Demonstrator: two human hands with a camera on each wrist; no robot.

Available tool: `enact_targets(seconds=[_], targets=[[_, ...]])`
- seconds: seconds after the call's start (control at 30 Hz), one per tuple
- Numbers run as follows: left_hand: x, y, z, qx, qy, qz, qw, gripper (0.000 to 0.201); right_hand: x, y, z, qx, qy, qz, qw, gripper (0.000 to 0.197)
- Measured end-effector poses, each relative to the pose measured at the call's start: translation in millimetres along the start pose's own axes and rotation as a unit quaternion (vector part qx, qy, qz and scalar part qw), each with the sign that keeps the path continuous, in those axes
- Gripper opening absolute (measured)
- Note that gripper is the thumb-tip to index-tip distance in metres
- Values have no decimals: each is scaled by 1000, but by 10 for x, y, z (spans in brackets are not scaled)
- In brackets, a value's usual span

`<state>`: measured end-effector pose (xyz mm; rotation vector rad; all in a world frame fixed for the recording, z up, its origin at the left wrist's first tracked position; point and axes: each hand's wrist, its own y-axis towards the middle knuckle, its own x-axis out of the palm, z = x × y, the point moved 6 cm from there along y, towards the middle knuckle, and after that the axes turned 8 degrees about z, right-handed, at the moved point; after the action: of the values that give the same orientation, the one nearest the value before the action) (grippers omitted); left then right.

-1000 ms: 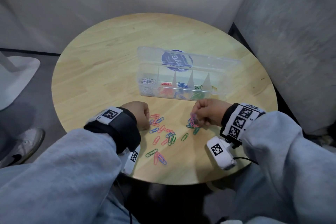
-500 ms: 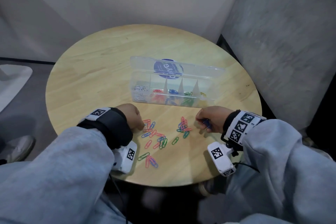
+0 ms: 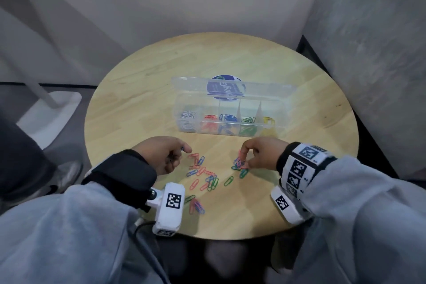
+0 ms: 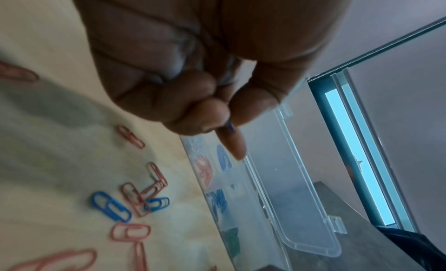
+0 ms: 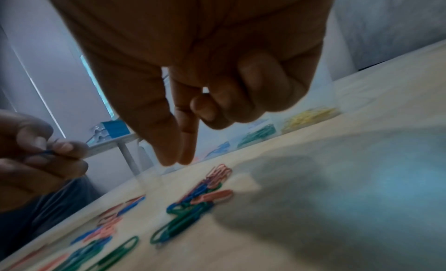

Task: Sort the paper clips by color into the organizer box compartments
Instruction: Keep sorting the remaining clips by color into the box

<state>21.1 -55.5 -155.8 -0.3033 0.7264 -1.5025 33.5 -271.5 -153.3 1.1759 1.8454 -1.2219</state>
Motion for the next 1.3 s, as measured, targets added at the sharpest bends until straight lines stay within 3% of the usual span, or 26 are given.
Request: enact_targets(seconds=[0.2,0.33,0.43,0.5,0.57,0.63,0.83,1.03,1.13,1.3], targets=[[99,86,30,-21,-25,-11,999,28,124,64,-56,-41,-41,-21,998,23],[187,143,67,-27,17,-46,998,27,235,57,-81,-62,-50,-41,996,23],[161,189,89,-26,91,-18,995,30,266,69,-130,-82,-65,-46,994,22],[123,222,50,-14,210,1,978,32,249,97,-143,-81,-90,-37,992,22],[124,242,-1,20,337,-15,941,33,224,135,-123,-72,-114,-28,990,22],[128,235,-29,49,399,-16,916,34,217,171,-86,-61,-129,-24,989,17],[183,238,-20,65,432,-11,899,27,240,186,28,-18,-162,-14,987,18],[210,219,-25,112,535,22,837,11,213,184,7,-30,-129,-4,991,13],[250,206,-13,121,546,18,829,3,237,193,-29,-51,-121,-8,991,11],[269,230,-27,115,547,4,829,10,280,186,16,-21,-118,-37,992,23]])
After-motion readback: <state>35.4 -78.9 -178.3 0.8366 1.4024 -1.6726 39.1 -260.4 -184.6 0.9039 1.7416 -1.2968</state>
